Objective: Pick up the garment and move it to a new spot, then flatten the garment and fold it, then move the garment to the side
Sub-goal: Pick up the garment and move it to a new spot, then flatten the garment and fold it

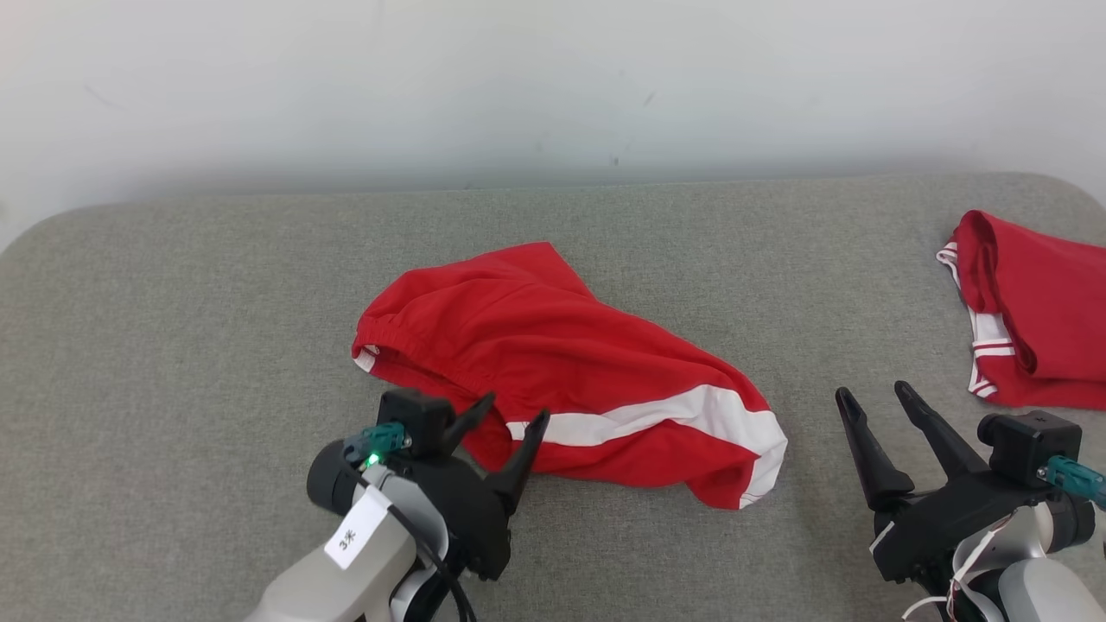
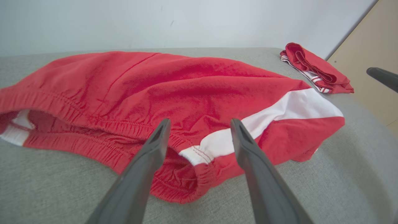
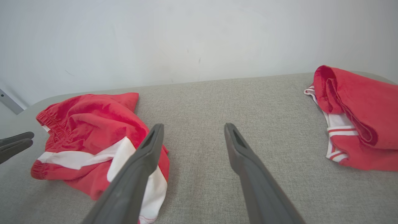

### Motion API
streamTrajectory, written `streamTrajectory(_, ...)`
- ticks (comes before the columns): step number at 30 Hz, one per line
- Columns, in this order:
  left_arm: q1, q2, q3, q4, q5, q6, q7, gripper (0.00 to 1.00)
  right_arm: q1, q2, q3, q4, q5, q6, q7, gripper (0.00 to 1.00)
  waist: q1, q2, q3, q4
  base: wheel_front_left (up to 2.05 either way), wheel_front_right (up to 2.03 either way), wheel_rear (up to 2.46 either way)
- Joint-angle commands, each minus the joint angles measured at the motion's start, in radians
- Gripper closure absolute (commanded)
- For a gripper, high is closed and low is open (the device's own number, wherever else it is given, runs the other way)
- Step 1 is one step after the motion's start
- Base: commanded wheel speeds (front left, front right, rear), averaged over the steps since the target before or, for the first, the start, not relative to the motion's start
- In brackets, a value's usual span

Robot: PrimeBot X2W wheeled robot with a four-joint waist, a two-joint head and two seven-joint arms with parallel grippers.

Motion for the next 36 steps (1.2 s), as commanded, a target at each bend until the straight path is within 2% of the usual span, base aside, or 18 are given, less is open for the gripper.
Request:
streamTrajectory(1,0.020,0.007,0.004,0.005,-0.004,0.001,-0.005,0.00,0.007,-0.001,-0.006,-0.005,0.007,0.000,0.002,0.00,0.0000,-0.0001,0.000,-0.001,0.00,0.00,0.00)
streamTrajectory(13,0.042,-0.015,-0.015,0.060,-0.021,-0.026,0.022,0.00,-0.002,0.002,-0.009,-0.014,0.003,0.000,0.006,0.00,0.0000,-0.0001,0.013,-0.013,0.00,0.00,0.00)
streamTrajectory(19,0.025,-0.040,-0.003,0.106,-0.049,-0.054,0.023,0.01,-0.004,-0.003,-0.012,-0.019,0.001,0.000,0.005,0.00,0.0000,-0.0001,0.019,-0.024,0.00,0.00,0.00)
streamTrajectory(20,0.023,-0.045,-0.004,0.116,-0.054,-0.057,0.029,0.21,-0.004,-0.004,-0.014,-0.019,0.001,0.000,0.005,0.00,0.0000,-0.0001,0.021,-0.025,0.00,0.00,0.00)
streamTrajectory(21,0.019,-0.050,-0.004,0.123,-0.057,-0.063,0.029,0.53,-0.003,-0.004,-0.014,-0.020,0.000,0.000,0.005,0.00,0.0000,-0.0001,0.023,-0.025,0.00,0.00,0.00)
streamTrajectory(25,-0.003,-0.067,0.003,0.145,-0.064,-0.074,0.019,0.67,-0.005,-0.005,-0.012,-0.022,0.000,0.000,0.004,0.00,0.0000,-0.0001,0.029,-0.028,0.00,0.00,0.00)
streamTrajectory(27,-0.014,-0.070,0.010,0.152,-0.064,-0.077,0.013,0.65,-0.006,-0.006,-0.016,-0.022,0.001,0.000,0.003,0.00,0.0000,-0.0001,0.032,-0.027,0.00,0.00,0.00)
streamTrajectory(28,-0.018,-0.072,0.011,0.155,-0.063,-0.079,0.011,0.69,-0.006,-0.006,-0.017,-0.021,0.000,0.000,0.003,0.00,0.0000,-0.0001,0.033,-0.025,0.00,0.00,0.00)
streamTrajectory(29,-0.022,-0.073,0.016,0.157,-0.066,-0.082,0.010,0.74,-0.005,-0.006,-0.018,-0.020,-0.001,0.000,0.003,0.00,0.0000,-0.0001,0.033,-0.024,0.00,0.00,0.00)
streamTrajectory(30,-0.027,-0.075,0.018,0.158,-0.067,-0.085,0.008,0.95,-0.006,-0.005,-0.018,-0.020,-0.001,0.000,0.004,0.00,0.0000,-0.0001,0.033,-0.023,0.00,0.00,0.00)
streamTrajectory(31,-0.031,-0.077,0.023,0.159,-0.071,-0.086,0.006,1.00,-0.006,-0.004,-0.018,-0.019,-0.002,0.000,0.003,0.00,0.0000,-0.0001,0.033,-0.021,0.00,0.00,0.00)
streamTrajectory(36,-0.051,-0.048,0.060,0.162,-0.056,-0.078,-0.003,1.00,0.005,0.001,-0.029,-0.018,-0.005,0.000,0.000,0.00,0.0000,-0.0001,0.032,0.000,0.00,0.00,0.00)
